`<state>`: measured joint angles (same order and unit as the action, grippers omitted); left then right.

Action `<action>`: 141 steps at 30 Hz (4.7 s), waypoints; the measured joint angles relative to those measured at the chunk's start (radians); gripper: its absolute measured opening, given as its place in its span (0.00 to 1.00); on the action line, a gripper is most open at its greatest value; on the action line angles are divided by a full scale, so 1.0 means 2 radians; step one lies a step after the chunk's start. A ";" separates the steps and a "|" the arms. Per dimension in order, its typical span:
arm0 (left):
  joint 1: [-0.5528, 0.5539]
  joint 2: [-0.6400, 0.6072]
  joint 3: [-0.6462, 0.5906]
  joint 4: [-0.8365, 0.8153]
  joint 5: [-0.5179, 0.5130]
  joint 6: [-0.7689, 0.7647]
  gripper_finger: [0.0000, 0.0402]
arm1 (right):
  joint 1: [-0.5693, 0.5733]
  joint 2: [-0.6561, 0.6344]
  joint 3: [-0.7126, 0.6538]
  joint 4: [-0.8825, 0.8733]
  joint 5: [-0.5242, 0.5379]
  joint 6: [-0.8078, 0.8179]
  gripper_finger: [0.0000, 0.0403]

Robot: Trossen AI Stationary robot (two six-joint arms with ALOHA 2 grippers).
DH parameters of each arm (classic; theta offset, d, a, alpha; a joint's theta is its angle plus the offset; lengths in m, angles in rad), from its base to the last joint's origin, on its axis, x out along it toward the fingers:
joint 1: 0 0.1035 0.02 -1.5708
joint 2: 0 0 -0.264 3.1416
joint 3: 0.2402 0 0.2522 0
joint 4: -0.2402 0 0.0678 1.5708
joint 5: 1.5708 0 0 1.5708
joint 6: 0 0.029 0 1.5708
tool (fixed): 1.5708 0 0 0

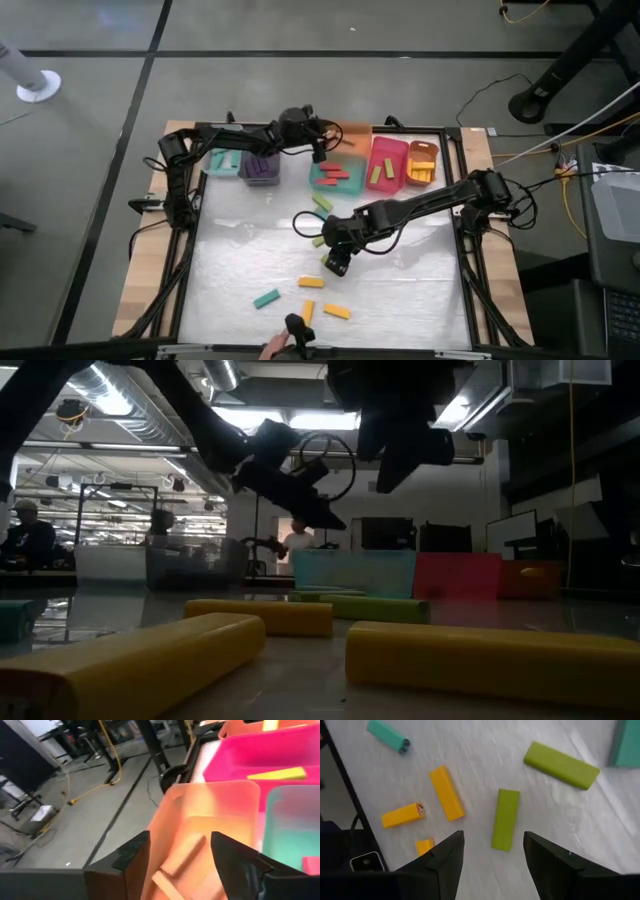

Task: Sort blocks
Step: Put the light green block into the pink bin

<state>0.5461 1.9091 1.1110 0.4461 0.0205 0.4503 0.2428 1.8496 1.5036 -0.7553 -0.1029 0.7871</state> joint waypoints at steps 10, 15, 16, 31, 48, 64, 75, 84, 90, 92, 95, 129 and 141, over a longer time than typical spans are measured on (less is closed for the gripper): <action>-0.002 -0.090 0.001 -0.032 -0.012 0.002 0.49 | 0.004 0.031 0.000 0.013 -0.022 0.029 0.51; -0.002 -0.150 0.001 -0.107 -0.012 -0.040 0.49 | 0.007 0.037 0.000 0.017 -0.006 0.027 0.51; -0.002 -0.161 0.001 -0.127 -0.012 -0.051 0.49 | 0.007 0.038 0.001 0.017 -0.001 0.027 0.51; -0.069 -0.295 0.001 -0.427 0.024 -0.229 0.47 | 0.007 0.089 0.000 0.011 0.042 0.022 0.51; -0.172 -0.303 0.001 -0.554 0.063 -0.236 0.47 | 0.048 0.123 0.002 0.070 0.089 0.031 0.51; -0.323 -0.303 0.000 -0.628 0.082 -0.296 0.47 | 0.048 0.160 0.009 0.044 0.098 0.038 0.24; -0.419 -0.303 0.001 -0.674 0.086 -0.396 0.40 | -0.002 0.166 0.136 -0.140 0.090 -0.066 0.27; -0.487 -0.303 0.000 -0.680 0.087 -0.476 0.40 | -0.102 0.165 0.219 -0.349 0.116 -0.204 0.26; -0.525 -0.303 0.000 -0.680 0.079 -0.539 0.40 | -0.190 0.164 0.218 -0.411 0.158 -0.261 0.28; -0.537 -0.303 0.000 -0.679 0.064 -0.557 0.40 | -0.220 0.163 0.215 -0.408 0.157 -0.271 0.29; -0.551 -0.303 0.000 -0.677 0.041 -0.585 0.40 | -0.261 0.163 0.215 -0.408 0.147 -0.292 0.28; -0.578 -0.302 0.000 -0.673 -0.100 -0.815 0.40 | -0.427 0.163 0.215 -0.407 0.112 -0.328 0.31; -0.578 -0.302 0.000 -0.674 -0.100 -0.814 0.40 | -0.430 0.162 0.127 -0.408 0.140 -0.330 0.31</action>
<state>-0.6102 1.3045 1.1107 -0.9009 -0.1799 -1.1786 -0.6163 2.1735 1.7567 -1.5717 0.1780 0.1265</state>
